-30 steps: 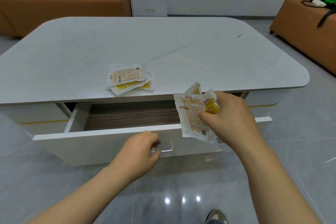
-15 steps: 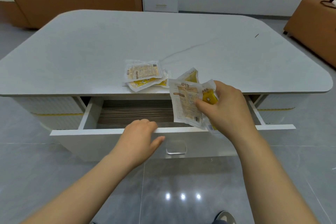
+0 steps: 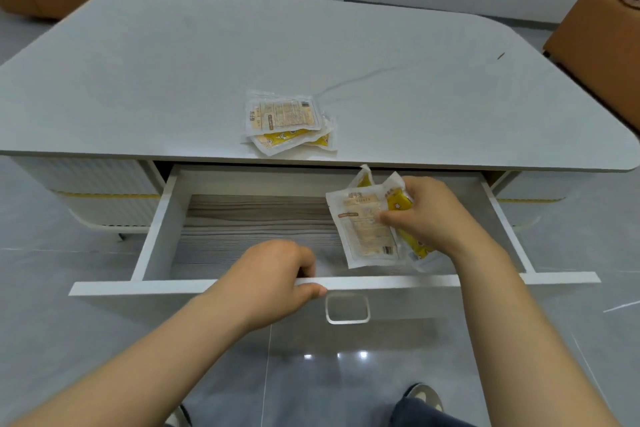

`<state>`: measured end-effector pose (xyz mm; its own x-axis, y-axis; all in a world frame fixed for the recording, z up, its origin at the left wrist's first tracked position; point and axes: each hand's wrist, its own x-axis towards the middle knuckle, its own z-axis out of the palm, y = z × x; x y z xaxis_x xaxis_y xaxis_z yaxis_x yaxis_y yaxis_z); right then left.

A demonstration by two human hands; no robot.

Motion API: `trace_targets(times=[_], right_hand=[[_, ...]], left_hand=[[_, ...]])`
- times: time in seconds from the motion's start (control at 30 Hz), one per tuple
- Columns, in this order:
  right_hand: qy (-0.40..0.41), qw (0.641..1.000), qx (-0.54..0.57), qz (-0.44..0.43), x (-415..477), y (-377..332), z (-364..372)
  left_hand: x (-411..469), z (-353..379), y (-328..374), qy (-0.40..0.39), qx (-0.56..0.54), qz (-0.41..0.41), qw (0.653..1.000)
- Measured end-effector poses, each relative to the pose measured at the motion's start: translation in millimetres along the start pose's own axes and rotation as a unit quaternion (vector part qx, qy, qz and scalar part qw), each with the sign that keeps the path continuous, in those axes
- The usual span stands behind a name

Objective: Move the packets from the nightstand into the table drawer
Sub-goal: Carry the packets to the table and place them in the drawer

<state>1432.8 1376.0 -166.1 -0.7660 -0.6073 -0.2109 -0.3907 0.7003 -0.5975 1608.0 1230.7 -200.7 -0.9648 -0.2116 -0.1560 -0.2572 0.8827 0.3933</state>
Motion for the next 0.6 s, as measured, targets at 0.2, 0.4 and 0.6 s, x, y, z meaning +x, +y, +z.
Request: trace_targets(times=[0.2,0.4,0.6], right_hand=[[-0.07,0.997,-0.029,0.031,5.9,13.6,18.0],[-0.077,0.992,-0.081,0.054,11.1,30.9,35.3],[-0.027,0.992,-0.116,0.045,11.2,36.6,32.5]], left_hand=[[-2.3,-1.6,2.2,-0.025,-0.01,0.004,1.0],[-3.2,-0.8,-0.3,-0.029,-0.026,-0.003,0.999],[-2.9,-2.4,0.8,-0.035,-0.03,-0.007,0.999]])
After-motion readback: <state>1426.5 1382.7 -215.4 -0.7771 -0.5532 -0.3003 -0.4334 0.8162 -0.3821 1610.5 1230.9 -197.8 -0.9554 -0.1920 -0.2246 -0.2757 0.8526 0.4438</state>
